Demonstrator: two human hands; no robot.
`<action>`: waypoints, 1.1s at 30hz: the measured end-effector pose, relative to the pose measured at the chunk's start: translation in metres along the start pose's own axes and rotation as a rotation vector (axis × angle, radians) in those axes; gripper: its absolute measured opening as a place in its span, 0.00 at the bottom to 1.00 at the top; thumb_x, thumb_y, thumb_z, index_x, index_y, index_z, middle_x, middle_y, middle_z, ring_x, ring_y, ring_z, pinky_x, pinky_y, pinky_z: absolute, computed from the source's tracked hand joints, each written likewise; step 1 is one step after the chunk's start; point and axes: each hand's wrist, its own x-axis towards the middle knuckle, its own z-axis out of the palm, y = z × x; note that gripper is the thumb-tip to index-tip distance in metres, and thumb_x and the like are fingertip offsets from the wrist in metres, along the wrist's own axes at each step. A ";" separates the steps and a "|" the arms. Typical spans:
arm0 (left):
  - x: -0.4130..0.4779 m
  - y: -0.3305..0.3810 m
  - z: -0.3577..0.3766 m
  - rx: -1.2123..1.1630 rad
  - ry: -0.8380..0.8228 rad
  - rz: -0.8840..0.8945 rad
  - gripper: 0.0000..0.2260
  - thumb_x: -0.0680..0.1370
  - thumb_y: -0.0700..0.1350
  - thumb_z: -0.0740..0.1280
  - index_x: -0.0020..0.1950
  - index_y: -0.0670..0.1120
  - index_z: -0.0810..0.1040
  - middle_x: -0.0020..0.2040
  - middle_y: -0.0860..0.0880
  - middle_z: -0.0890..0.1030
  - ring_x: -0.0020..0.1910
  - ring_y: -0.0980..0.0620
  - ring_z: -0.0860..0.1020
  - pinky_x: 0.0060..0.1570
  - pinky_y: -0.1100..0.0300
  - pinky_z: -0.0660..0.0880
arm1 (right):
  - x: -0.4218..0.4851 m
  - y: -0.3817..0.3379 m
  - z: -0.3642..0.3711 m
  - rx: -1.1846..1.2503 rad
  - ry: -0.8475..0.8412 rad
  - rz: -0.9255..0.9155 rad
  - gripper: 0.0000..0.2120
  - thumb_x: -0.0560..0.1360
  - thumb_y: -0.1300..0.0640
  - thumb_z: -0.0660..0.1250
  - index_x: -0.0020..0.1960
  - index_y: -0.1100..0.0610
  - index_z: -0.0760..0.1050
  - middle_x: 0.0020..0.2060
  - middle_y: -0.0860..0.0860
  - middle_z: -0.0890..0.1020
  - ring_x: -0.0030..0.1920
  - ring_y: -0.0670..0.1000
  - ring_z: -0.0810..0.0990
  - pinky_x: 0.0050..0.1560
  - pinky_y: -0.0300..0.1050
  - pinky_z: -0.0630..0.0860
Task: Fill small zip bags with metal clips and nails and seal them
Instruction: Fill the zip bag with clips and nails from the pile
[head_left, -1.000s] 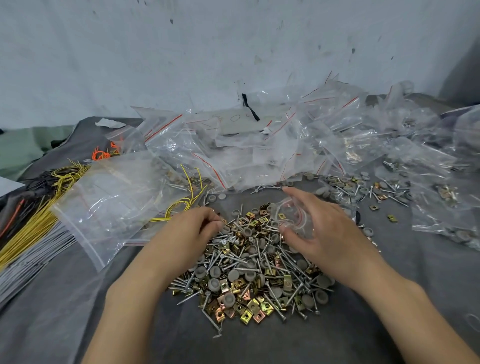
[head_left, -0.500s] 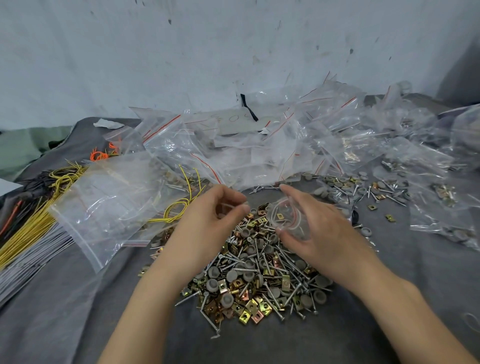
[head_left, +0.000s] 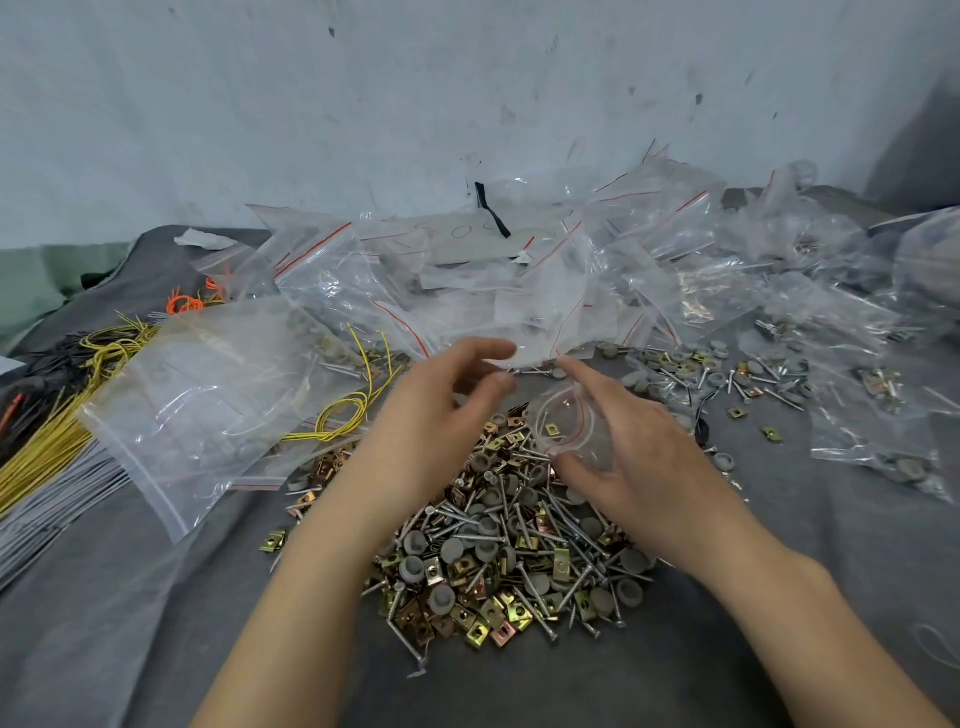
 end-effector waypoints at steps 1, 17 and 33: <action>0.000 -0.005 -0.005 0.030 0.016 -0.020 0.11 0.81 0.46 0.65 0.63 0.55 0.77 0.49 0.55 0.83 0.46 0.60 0.80 0.46 0.65 0.76 | 0.000 0.001 0.000 0.000 -0.001 0.001 0.37 0.76 0.43 0.66 0.80 0.46 0.54 0.66 0.40 0.73 0.64 0.37 0.65 0.65 0.39 0.61; -0.020 -0.033 -0.029 0.507 -0.270 -0.139 0.12 0.82 0.47 0.62 0.65 0.55 0.76 0.57 0.59 0.78 0.45 0.65 0.72 0.40 0.76 0.67 | -0.002 0.000 0.000 0.015 0.004 -0.008 0.37 0.76 0.42 0.64 0.80 0.45 0.52 0.67 0.40 0.72 0.61 0.28 0.56 0.68 0.40 0.60; -0.016 -0.033 -0.028 0.535 -0.164 -0.161 0.10 0.82 0.43 0.63 0.61 0.51 0.79 0.54 0.53 0.80 0.53 0.54 0.77 0.53 0.59 0.71 | 0.000 0.001 0.001 0.003 -0.003 0.008 0.37 0.77 0.44 0.66 0.80 0.45 0.51 0.62 0.34 0.68 0.60 0.27 0.56 0.67 0.40 0.60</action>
